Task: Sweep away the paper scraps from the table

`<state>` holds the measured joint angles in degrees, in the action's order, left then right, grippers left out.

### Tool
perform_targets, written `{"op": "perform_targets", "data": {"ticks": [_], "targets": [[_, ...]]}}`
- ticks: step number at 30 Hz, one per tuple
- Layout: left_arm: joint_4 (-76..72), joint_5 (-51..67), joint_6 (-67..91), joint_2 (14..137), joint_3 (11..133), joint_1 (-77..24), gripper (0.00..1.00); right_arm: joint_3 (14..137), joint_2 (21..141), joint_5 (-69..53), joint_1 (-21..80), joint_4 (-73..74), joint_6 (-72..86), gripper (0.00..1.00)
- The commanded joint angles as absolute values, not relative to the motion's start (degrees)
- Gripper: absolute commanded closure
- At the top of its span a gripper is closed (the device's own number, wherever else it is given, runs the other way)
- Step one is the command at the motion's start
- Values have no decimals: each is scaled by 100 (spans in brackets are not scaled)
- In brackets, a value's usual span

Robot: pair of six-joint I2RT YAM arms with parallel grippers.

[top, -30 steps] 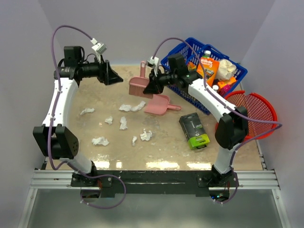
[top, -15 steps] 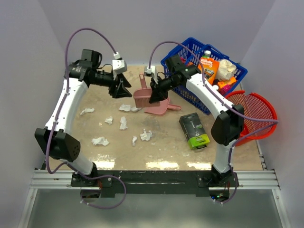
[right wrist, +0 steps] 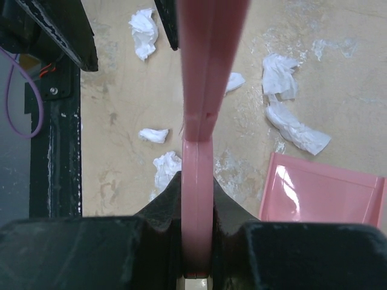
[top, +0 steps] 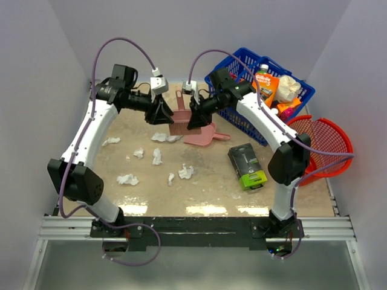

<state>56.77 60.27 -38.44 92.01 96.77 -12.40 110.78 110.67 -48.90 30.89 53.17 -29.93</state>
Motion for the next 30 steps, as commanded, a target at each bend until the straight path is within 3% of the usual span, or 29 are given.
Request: {"op": "perform_targets", "data": {"ticks": [1,7,15,18,19,21,23,25,27,30], "targets": [[5439,6047,-3919,9351,10386,-1204,54,11364,10969,-5229,3182,5449,-3085,100],[7127,5503,-5273,9816,11627,-1204,47,11399,10986,-5238,3173,5493,-3137,100],[7356,5730,-5125,10054,11469,-1397,37,11628,11048,-5177,3173,5352,-2900,100],[7243,5879,-4993,10107,11452,-1459,42,11812,11144,-5133,3173,5554,-3023,100],[7181,5915,-4836,10134,11426,-1459,52,11865,11188,-5124,3182,5598,-3050,100],[7084,6037,-4633,10178,11434,-1468,60,11918,11215,-5080,3173,5625,-3032,100],[7058,6143,-4483,10256,11417,-1468,76,11848,11180,-5045,3182,5538,-2927,87],[7066,6424,-4360,10257,11269,-1468,88,11760,11101,-4949,3155,5406,-2561,60],[6761,6905,-3845,10178,10744,-1450,100,11550,11005,-5157,2946,4924,-2042,51],[5349,7294,-2470,9749,9657,-1450,100,11119,10925,-5816,2367,4019,-706,30]]}}
